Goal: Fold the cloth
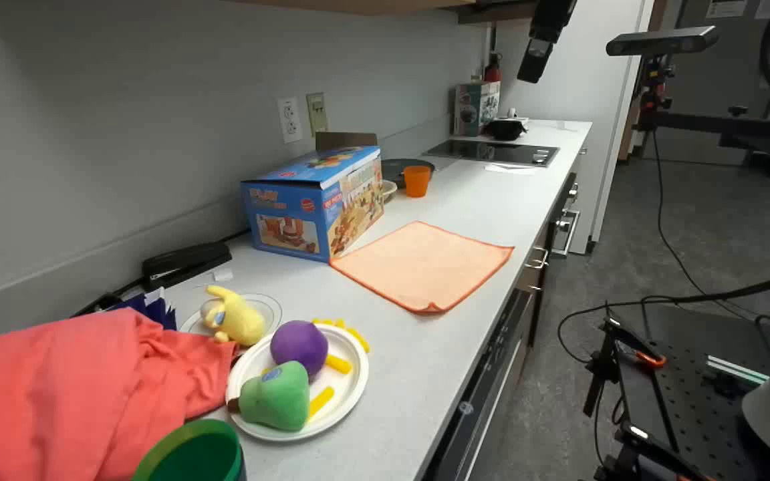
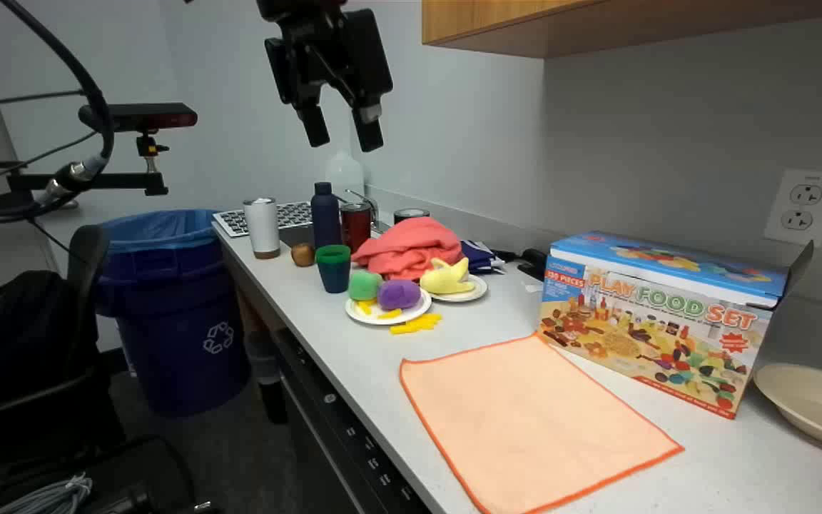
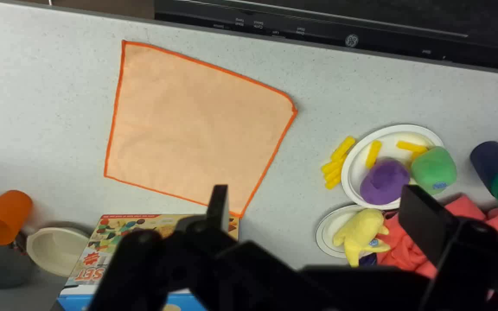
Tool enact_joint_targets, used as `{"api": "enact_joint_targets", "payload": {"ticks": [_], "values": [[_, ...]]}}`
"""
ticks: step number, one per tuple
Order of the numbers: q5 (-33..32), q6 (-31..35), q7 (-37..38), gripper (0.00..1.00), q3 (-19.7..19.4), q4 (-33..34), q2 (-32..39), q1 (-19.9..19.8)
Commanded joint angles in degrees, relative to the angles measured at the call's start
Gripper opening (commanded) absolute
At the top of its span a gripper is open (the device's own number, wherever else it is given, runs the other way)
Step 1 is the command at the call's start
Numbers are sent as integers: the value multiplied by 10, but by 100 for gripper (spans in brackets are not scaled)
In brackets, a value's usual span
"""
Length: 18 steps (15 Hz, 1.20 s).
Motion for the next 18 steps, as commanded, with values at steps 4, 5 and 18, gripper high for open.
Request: {"api": "enact_joint_targets", "payload": {"ticks": [4, 5, 18], "values": [[0, -1, 0, 100, 0, 1, 1, 0], [0, -1, 0, 100, 0, 1, 1, 0], [19, 35, -5, 100, -4, -36, 83, 10]]}}
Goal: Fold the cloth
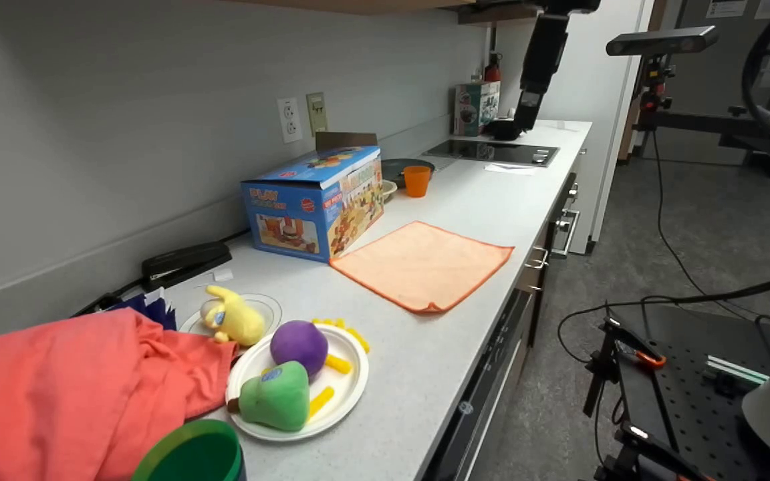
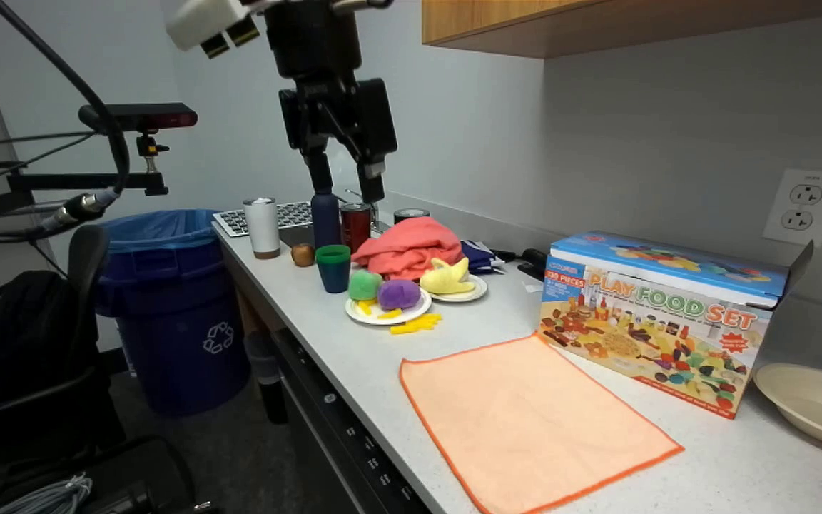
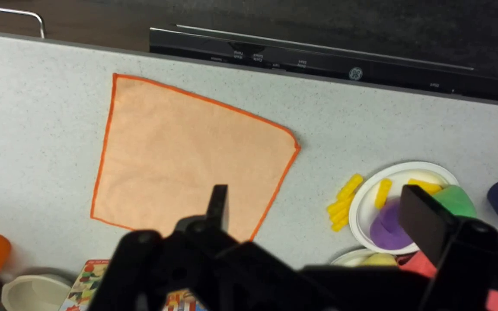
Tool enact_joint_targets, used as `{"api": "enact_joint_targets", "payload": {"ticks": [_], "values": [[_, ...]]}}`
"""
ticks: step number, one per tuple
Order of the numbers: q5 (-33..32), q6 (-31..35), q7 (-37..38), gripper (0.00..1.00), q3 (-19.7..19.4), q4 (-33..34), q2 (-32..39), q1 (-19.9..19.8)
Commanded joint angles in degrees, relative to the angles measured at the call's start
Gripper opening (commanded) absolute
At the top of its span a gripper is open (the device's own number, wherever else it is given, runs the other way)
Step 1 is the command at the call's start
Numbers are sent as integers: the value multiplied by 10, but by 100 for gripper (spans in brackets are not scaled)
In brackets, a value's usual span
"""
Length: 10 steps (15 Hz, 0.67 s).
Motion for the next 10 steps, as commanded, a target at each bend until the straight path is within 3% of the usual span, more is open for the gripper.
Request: {"api": "enact_joint_targets", "payload": {"ticks": [1, 7, 10], "values": [[21, 38, -6, 100, -3, -17, 52, 12], [49, 127, -16, 100, 10, -25, 170, 38], [55, 135, -36, 100, 19, -7, 226, 54]]}}
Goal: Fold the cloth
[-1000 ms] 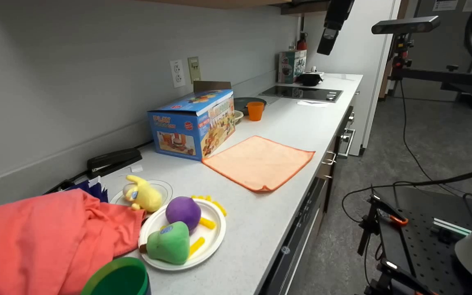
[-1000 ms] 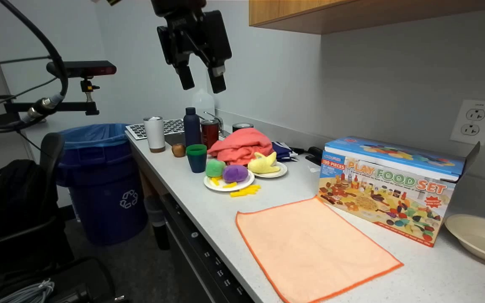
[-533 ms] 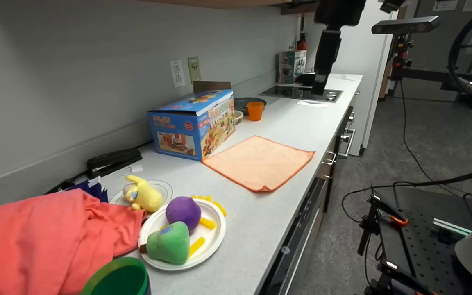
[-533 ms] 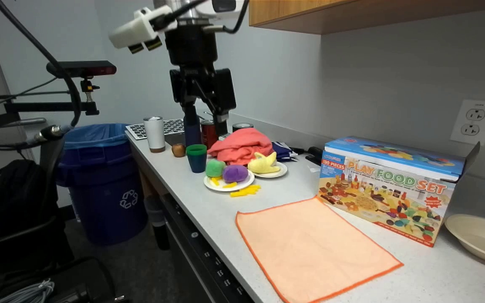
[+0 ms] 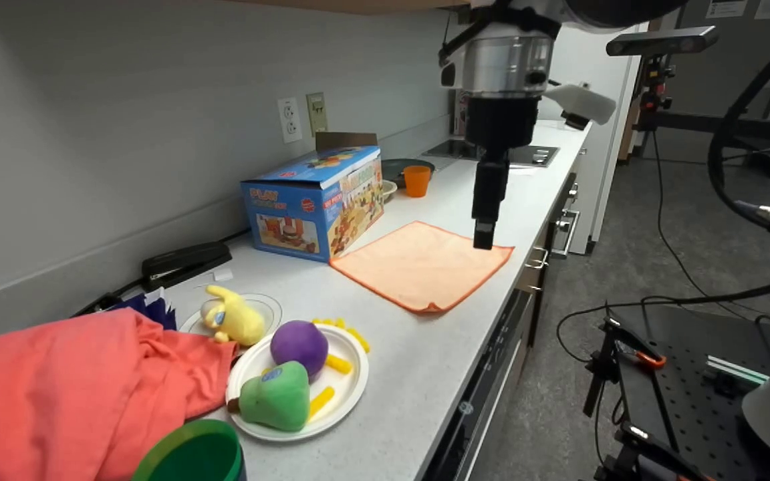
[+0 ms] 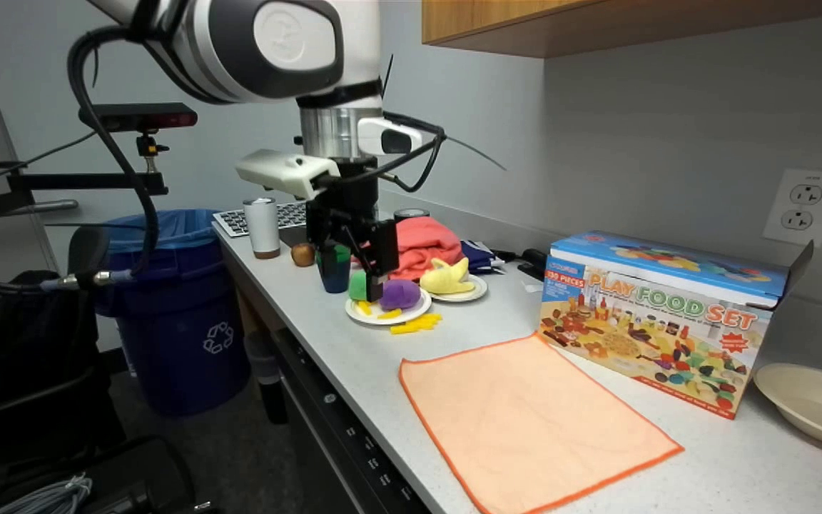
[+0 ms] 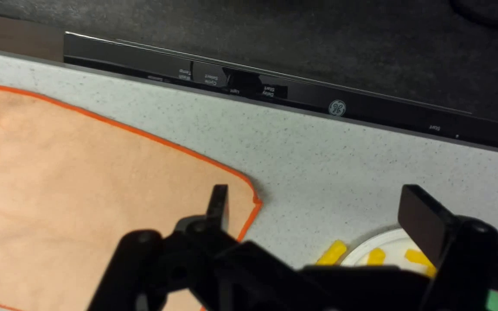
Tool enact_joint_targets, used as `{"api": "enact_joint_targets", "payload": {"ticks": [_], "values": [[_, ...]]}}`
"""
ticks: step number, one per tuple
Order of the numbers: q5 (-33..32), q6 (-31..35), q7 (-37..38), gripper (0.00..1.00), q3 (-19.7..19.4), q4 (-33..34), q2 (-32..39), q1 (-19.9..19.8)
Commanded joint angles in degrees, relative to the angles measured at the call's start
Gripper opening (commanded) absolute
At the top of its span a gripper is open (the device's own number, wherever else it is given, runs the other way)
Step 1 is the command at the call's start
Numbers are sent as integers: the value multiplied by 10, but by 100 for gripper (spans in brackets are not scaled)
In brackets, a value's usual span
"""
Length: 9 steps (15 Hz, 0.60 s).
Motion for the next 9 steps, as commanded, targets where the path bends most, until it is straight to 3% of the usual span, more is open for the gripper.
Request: {"api": "enact_joint_targets", "payload": {"ticks": [1, 9], "values": [[2, 4, -5, 100, 6, 4, 18, 3], [3, 17, -17, 100, 7, 21, 61, 7]]}}
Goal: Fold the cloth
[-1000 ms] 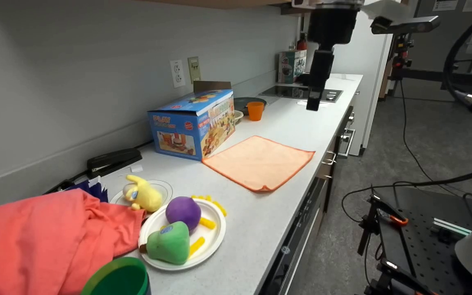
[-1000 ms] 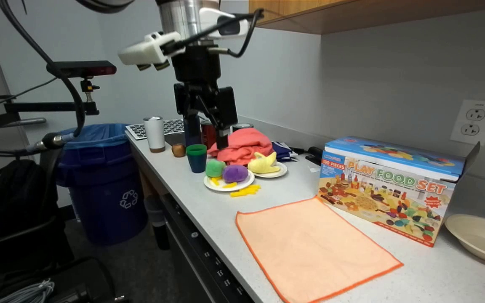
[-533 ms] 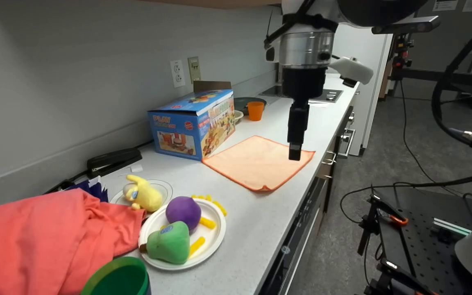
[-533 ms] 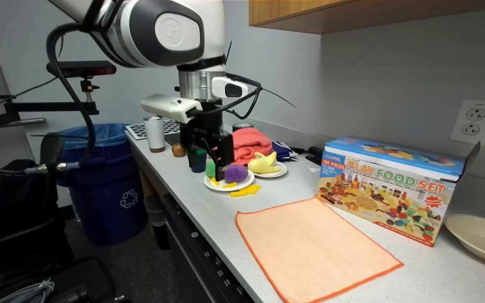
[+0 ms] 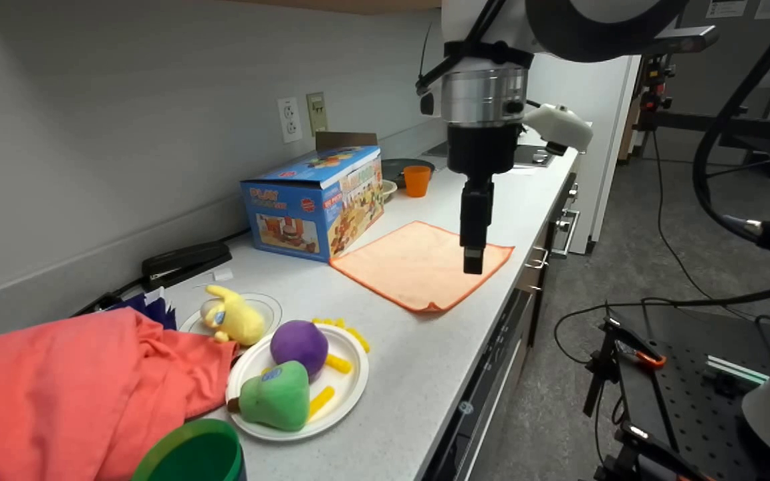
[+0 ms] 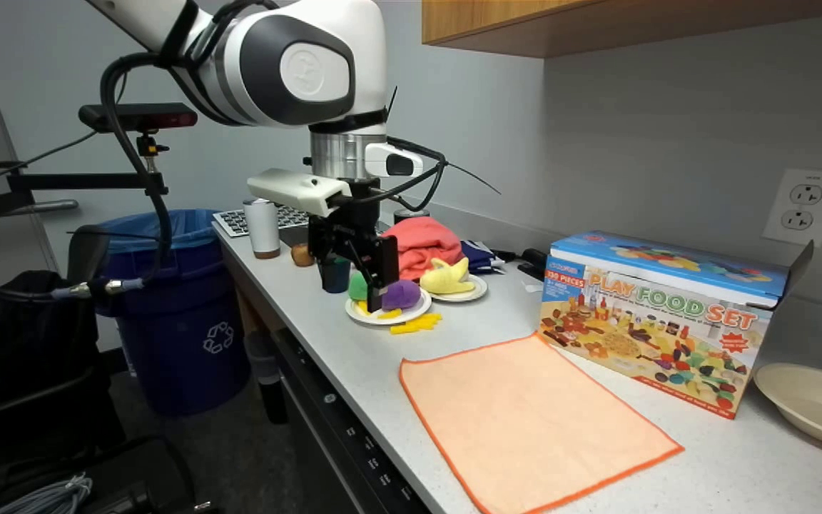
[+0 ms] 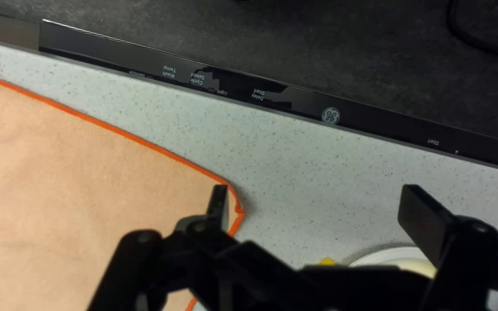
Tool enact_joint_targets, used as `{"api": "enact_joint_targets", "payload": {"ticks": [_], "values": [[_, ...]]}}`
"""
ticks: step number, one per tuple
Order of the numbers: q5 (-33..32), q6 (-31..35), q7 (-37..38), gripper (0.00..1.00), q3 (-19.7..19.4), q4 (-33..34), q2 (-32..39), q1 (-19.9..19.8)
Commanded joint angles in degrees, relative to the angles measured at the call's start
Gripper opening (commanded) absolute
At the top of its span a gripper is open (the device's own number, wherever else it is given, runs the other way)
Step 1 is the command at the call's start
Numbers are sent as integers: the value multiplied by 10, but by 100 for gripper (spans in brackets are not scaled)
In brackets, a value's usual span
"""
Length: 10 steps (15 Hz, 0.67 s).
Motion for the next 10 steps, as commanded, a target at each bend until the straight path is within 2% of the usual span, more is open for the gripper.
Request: {"api": "enact_joint_targets", "payload": {"ticks": [1, 10], "values": [[2, 16, -14, 100, -3, -3, 13, -7], [2, 130, -73, 100, -17, -11, 120, -18]]}}
